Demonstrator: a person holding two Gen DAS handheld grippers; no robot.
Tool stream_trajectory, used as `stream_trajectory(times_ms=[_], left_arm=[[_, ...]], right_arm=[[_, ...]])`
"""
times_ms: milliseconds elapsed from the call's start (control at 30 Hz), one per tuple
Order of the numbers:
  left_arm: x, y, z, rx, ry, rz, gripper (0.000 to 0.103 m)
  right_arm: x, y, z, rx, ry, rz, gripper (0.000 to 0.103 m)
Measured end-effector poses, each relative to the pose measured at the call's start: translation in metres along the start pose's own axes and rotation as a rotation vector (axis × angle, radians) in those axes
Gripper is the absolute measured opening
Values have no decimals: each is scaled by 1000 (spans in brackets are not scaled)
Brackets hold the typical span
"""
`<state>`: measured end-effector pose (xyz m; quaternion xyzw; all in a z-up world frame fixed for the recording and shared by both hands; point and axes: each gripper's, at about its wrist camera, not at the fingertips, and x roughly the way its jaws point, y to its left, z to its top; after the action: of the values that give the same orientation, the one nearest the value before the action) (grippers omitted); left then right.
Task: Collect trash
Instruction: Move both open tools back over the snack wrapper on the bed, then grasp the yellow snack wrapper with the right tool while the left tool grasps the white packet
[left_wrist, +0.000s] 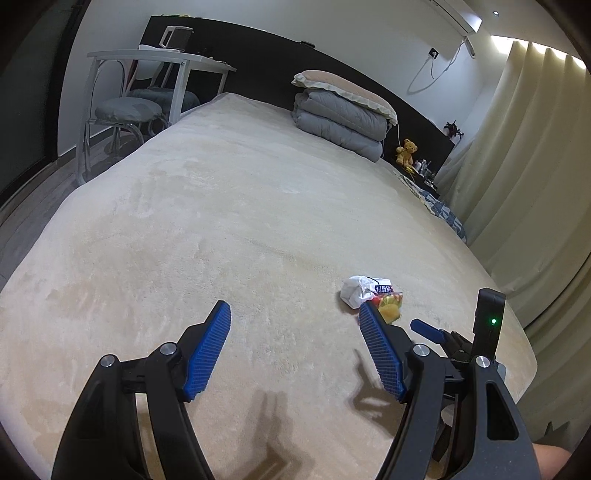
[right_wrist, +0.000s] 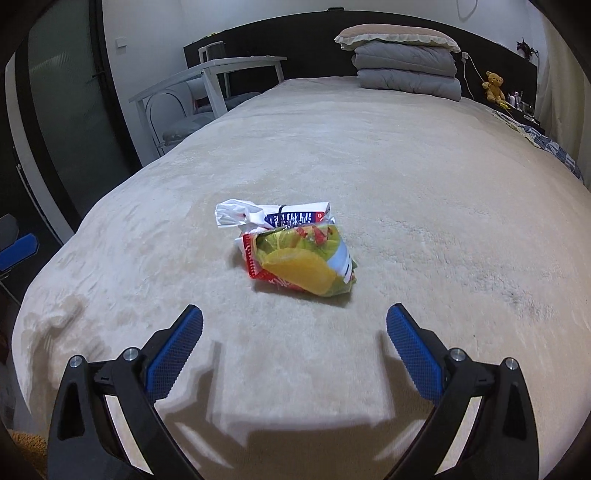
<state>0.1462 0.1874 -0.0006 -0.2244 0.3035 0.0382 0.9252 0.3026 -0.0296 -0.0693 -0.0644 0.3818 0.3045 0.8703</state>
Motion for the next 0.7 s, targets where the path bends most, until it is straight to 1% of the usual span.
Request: stream_trajectory(times_ms=[67, 333, 500, 567, 633, 700], left_arm=[[5, 2, 1, 7, 9, 10, 70], [18, 11, 3, 11, 28, 28, 70], [21, 13, 2, 9, 38, 41, 70], [22, 11, 2, 15, 39, 42, 70], [23, 9, 2, 23, 41, 42, 70], [24, 6, 1, 33, 45, 42, 70]], right_arm=[[11, 3, 6, -12, 6, -27, 99], [37, -1, 21, -21, 43, -48, 99], [45, -2, 25, -15, 58, -72, 98], [46, -1, 26, -6, 60, -74, 93], [46, 2, 27, -18, 59, -68, 79], [45, 1, 26, -25, 53, -71, 71]])
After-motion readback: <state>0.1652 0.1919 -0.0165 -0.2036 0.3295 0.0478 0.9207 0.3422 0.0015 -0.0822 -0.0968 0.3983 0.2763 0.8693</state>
